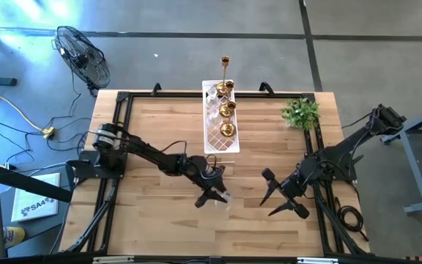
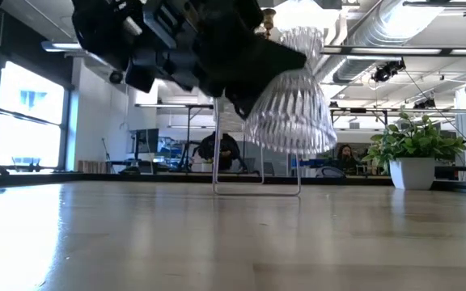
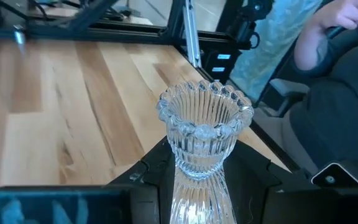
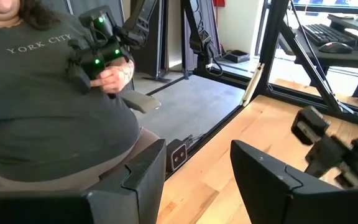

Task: Pick & Place candle stick holders
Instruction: Put the transparent candle holder on the shelf aligned with the other transparent candle holders, then return to Home Position

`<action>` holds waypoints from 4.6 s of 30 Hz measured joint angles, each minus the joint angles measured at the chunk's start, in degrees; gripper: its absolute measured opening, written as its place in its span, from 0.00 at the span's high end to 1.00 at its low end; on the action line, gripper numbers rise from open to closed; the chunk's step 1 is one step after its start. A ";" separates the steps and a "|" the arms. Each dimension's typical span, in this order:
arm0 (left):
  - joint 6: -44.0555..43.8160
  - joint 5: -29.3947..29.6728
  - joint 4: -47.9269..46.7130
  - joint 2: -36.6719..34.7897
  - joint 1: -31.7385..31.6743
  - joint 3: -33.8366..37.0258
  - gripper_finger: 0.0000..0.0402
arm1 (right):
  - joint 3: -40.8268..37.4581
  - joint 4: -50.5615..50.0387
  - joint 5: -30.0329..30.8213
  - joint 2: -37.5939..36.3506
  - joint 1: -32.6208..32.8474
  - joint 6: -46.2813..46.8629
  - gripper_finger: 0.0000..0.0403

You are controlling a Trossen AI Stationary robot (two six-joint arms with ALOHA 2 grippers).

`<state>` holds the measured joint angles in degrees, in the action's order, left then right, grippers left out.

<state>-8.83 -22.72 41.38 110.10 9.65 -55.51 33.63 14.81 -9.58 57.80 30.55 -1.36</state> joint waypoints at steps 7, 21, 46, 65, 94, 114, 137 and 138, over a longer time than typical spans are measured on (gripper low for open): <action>1.72 4.58 -4.53 -6.50 0.10 -0.02 0.74 | 0.00 0.00 0.00 0.00 0.00 0.00 0.56; 4.97 15.81 -16.80 -19.16 0.11 -0.02 0.74 | 0.00 -0.50 -0.04 0.00 0.00 0.00 0.56; 7.04 40.02 -25.41 -31.73 -5.81 -0.02 0.74 | -0.02 -1.35 2.91 0.00 0.00 -0.59 0.56; 5.86 54.49 -27.37 -29.08 -5.69 -0.04 0.74 | -0.02 -2.54 8.17 0.00 -0.02 -0.61 0.56; 4.01 50.00 -27.62 -23.56 -5.88 -0.02 0.74 | -0.02 -3.04 8.11 0.00 0.00 -0.14 0.56; 3.88 47.77 -30.68 -23.63 -5.90 -0.07 0.54 | -0.02 -3.21 7.85 0.00 0.00 0.08 0.56; 9.03 55.75 -43.13 -46.53 -1.69 -0.07 0.45 | -0.02 -3.84 12.99 -0.09 0.00 -0.44 0.56; 8.53 56.10 -44.57 -48.11 -1.48 -0.07 0.45 | -0.02 -3.79 15.02 -0.09 0.00 -0.48 0.56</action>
<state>-0.30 33.38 -3.19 61.99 8.17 -55.57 33.61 11.02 5.44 57.71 30.55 -1.85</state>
